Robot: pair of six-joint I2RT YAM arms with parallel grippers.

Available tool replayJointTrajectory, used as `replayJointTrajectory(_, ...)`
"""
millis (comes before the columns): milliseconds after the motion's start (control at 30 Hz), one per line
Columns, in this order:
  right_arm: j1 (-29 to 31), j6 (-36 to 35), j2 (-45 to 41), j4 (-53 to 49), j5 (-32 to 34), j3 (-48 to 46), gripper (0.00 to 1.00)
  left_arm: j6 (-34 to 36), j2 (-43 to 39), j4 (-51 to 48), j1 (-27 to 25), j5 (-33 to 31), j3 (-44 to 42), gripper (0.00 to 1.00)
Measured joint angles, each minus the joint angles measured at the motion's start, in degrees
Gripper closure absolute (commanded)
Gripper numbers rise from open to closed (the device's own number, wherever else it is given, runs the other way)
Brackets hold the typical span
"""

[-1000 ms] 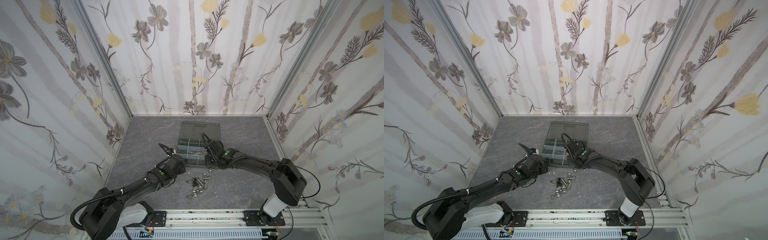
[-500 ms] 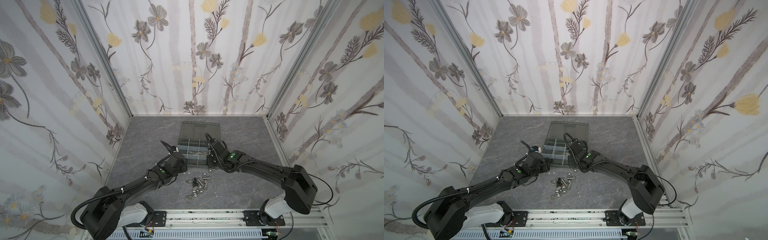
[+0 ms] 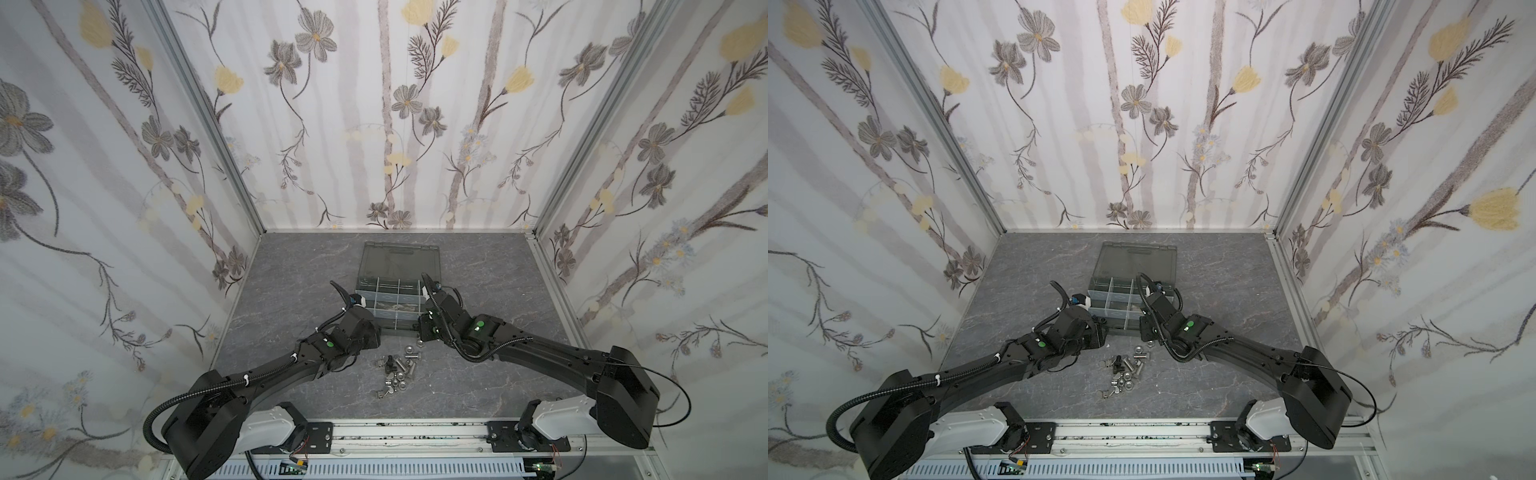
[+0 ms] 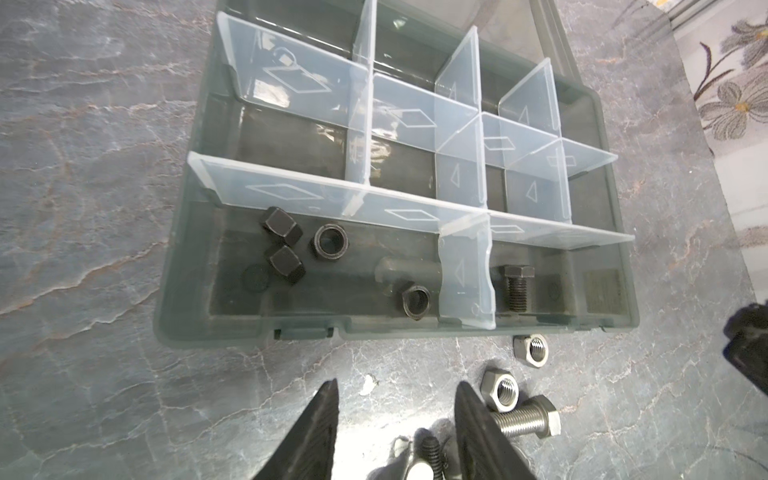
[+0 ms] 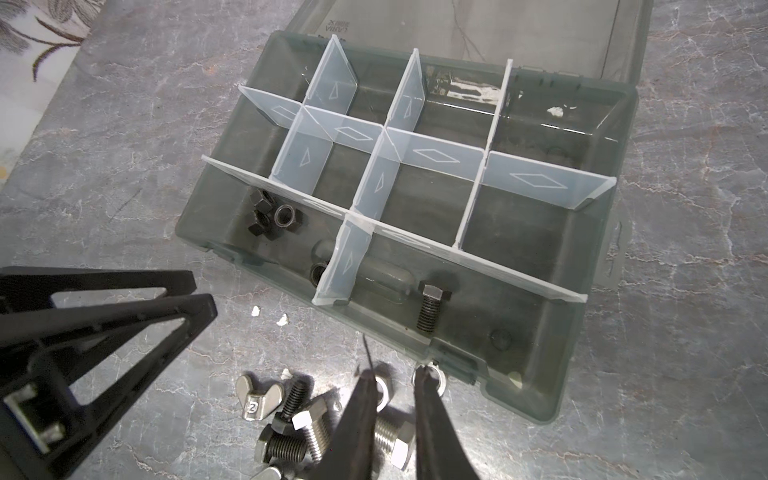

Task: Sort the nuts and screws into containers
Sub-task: 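Raise the right gripper while the left gripper reaches down to the pile, then grasp a black bolt from the pile with the left gripper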

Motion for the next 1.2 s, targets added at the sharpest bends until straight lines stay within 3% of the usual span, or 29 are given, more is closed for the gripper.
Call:
replayJointTrajectory(933, 0.6, 3.0, -8.6, 3.7, 4.3, -8.8, 0.81, 4.3, 18.8, 0.0, -16.3, 2.8, 10.6, 0.49)
replayJointTrajectory(1200, 0.6, 4.3, -9.6, 3.8, 4.3, -10.7, 0.81, 4.5, 21.1, -0.3, -17.6, 3.1, 11.2, 0.5)
